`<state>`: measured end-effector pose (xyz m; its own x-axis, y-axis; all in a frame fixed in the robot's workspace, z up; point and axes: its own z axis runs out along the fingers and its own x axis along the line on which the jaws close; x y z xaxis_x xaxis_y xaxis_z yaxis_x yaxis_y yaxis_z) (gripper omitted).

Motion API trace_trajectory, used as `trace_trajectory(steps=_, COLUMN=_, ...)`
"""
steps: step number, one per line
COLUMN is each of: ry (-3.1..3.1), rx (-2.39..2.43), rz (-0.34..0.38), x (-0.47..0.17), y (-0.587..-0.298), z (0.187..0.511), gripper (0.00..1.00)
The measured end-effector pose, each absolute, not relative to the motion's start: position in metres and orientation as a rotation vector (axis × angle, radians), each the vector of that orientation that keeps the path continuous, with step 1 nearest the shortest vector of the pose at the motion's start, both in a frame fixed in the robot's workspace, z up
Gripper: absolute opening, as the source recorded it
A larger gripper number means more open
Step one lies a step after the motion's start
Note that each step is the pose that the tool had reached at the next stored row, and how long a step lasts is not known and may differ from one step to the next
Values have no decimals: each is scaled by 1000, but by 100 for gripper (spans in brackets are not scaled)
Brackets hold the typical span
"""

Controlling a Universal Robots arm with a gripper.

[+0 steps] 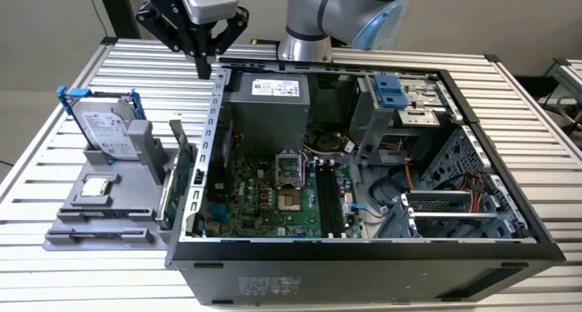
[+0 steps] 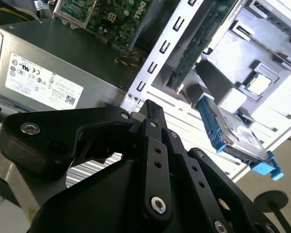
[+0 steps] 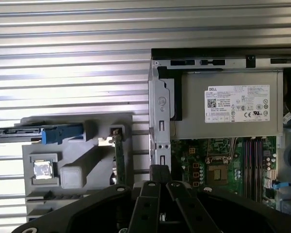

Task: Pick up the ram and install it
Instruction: 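Reach for the ram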

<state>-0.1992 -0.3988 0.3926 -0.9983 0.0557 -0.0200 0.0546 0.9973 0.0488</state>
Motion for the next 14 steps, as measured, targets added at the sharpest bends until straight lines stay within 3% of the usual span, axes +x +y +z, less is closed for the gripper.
trace_trajectory(steps=14, ry=3118, rx=86, rz=75, x=-206, y=-399, z=393, gripper=0)
